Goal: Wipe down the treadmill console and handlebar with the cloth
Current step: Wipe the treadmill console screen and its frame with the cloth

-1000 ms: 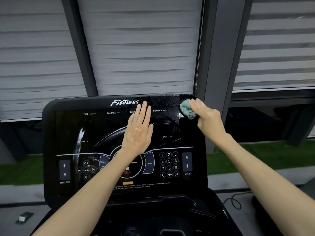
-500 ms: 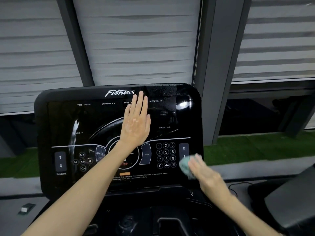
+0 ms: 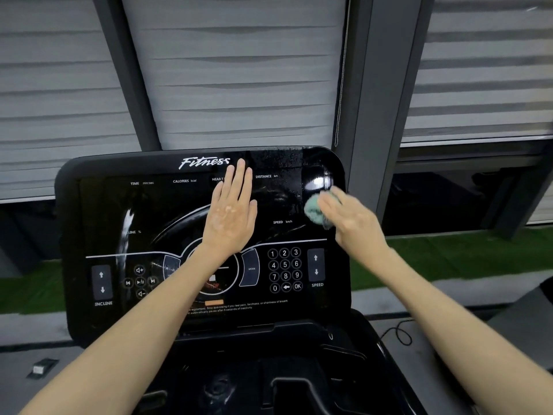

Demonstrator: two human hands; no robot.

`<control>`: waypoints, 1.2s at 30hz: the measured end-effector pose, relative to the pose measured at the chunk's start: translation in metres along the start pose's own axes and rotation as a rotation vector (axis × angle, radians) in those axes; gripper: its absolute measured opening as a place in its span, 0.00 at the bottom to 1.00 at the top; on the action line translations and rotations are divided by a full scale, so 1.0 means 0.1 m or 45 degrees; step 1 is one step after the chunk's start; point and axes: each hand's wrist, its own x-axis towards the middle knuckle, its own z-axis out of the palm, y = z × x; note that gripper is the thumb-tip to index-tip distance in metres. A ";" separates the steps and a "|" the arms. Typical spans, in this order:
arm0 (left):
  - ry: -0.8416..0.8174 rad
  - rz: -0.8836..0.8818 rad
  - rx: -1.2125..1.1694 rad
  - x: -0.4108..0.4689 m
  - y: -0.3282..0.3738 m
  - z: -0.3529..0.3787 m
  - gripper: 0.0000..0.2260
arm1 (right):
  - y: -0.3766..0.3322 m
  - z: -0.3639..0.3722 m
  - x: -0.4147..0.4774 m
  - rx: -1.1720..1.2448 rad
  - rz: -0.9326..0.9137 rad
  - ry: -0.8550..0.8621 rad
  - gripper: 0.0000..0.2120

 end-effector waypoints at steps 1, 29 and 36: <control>-0.001 0.000 0.000 0.00 0.00 0.00 0.27 | 0.03 -0.01 0.11 -0.035 -0.013 -0.002 0.26; -0.035 -0.046 0.010 -0.01 0.07 -0.03 0.27 | 0.04 -0.12 0.32 -0.043 0.160 -0.198 0.30; -0.036 -0.033 0.013 -0.01 0.06 -0.05 0.27 | -0.15 -0.12 0.14 -0.123 0.099 -0.119 0.26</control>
